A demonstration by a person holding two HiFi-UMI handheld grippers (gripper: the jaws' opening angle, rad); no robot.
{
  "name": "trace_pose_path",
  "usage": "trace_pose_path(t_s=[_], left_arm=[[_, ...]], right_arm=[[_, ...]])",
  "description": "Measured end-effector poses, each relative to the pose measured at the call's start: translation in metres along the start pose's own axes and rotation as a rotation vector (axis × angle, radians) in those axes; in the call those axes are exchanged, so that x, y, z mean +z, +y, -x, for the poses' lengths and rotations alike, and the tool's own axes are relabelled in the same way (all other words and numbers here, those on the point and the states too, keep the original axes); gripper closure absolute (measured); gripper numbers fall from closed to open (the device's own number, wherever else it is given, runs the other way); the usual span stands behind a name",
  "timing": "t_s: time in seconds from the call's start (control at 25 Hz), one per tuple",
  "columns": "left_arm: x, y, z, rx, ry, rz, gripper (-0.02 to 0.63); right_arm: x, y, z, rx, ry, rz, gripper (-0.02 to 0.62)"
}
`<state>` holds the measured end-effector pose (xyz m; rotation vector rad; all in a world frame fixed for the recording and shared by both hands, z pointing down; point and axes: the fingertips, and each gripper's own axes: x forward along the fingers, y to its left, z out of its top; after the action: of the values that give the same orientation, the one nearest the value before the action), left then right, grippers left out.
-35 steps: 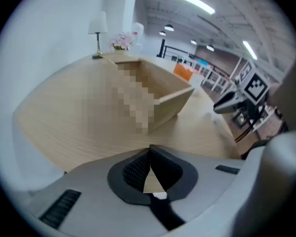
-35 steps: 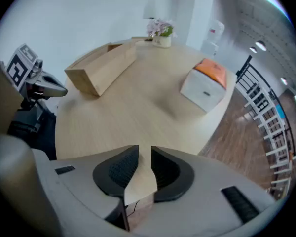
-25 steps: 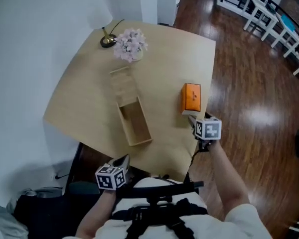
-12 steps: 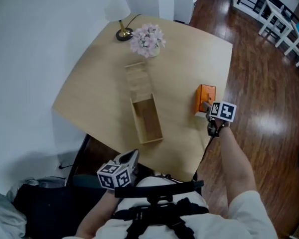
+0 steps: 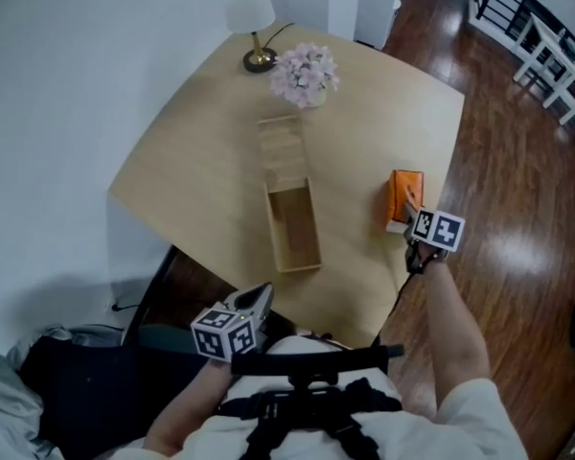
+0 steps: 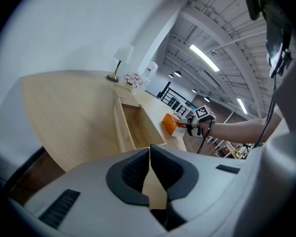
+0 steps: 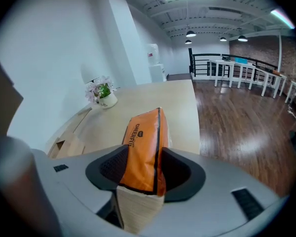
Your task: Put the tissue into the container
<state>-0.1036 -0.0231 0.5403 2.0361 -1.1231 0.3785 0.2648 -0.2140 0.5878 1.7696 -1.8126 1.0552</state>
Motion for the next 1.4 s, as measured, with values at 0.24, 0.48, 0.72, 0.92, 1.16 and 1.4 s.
trace_pose_path(t_s=[0.24, 0.48, 0.72, 0.92, 1.16, 1.4], left_arm=[[0.007, -0.004, -0.003, -0.017, -0.011, -0.006, 0.594], [0.011, -0.005, 0.0, -0.027, -0.014, 0.008, 0.594], [0.013, 0.0, 0.005, -0.019, -0.03, 0.017, 0.594], [0.014, 0.003, 0.007, -0.024, -0.042, 0.025, 0.594], [0.016, 0.01, 0.013, -0.033, -0.044, 0.025, 0.594], [0.017, 0.021, 0.021, -0.034, -0.044, 0.024, 0.594]], right_arm=[[0.0, 0.018, 0.017, 0.054, -0.03, -0.021, 0.397], [-0.002, 0.048, 0.037, 0.132, -0.066, -0.046, 0.41], [-0.004, 0.091, 0.058, 0.215, -0.087, -0.041, 0.416], [-0.013, 0.132, 0.072, 0.279, -0.089, -0.027, 0.419], [-0.023, 0.191, 0.091, 0.376, -0.097, -0.041, 0.42], [-0.04, 0.251, 0.093, 0.437, -0.085, 0.027, 0.422]])
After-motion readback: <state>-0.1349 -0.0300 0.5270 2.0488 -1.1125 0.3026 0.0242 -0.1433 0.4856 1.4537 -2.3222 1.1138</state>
